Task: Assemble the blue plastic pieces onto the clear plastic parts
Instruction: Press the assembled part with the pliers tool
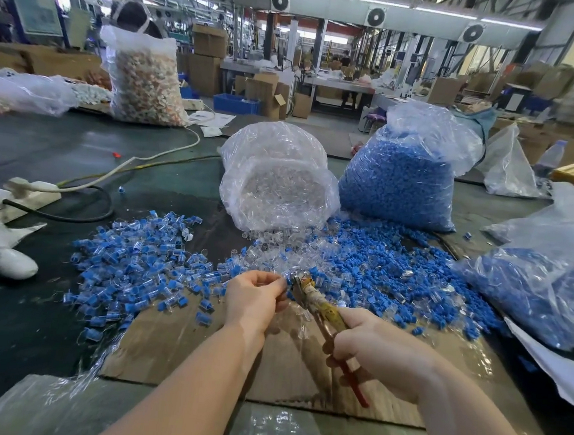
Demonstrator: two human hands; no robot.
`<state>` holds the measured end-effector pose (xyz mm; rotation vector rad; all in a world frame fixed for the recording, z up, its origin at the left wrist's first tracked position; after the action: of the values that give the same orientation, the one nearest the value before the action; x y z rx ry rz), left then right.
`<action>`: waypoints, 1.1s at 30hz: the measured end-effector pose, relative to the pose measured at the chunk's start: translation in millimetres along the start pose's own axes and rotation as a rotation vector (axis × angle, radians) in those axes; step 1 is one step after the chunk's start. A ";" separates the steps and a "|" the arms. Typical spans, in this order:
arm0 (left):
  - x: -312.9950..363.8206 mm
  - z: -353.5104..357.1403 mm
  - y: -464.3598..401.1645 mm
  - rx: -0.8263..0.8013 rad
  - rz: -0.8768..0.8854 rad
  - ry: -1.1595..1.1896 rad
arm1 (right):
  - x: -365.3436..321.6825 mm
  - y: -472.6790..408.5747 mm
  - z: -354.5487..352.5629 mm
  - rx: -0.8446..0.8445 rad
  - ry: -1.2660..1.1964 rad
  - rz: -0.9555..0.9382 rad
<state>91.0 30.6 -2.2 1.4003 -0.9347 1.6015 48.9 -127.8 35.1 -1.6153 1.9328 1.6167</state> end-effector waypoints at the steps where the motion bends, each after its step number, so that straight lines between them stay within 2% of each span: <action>1: -0.2 -0.2 0.2 0.003 -0.009 0.011 | 0.6 0.1 -0.3 -0.007 -0.002 0.004; 12: 2.1 -0.1 2.1 0.017 -0.051 0.046 | 0.4 1.0 -2.5 0.013 0.040 0.009; 25: 0.0 7.0 8.9 0.021 -0.080 0.088 | -6.4 10.3 1.6 0.142 0.195 -0.100; 28: 2.0 5.8 7.7 0.030 -0.064 0.076 | -4.4 9.7 3.7 0.114 0.109 -0.088; 31: 5.2 1.3 5.8 0.033 -0.035 0.045 | -0.2 8.6 1.1 0.042 -0.110 -0.063; 33: 7.5 -6.1 2.9 0.046 0.002 -0.014 | 5.2 4.9 -4.3 0.051 -0.220 -0.038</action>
<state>85.3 35.6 4.5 1.4444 -0.9125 1.6259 45.0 -135.1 36.3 -1.3812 1.8067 1.6395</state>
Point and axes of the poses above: each hand's wrist, its own y-axis away from the middle knuckle, its own z-axis out of the palm, x = y × z, the point moved 6 cm from there along -y, towards the middle knuckle, and after that the axes turned 14 degrees about z, right-handed, at the moved point
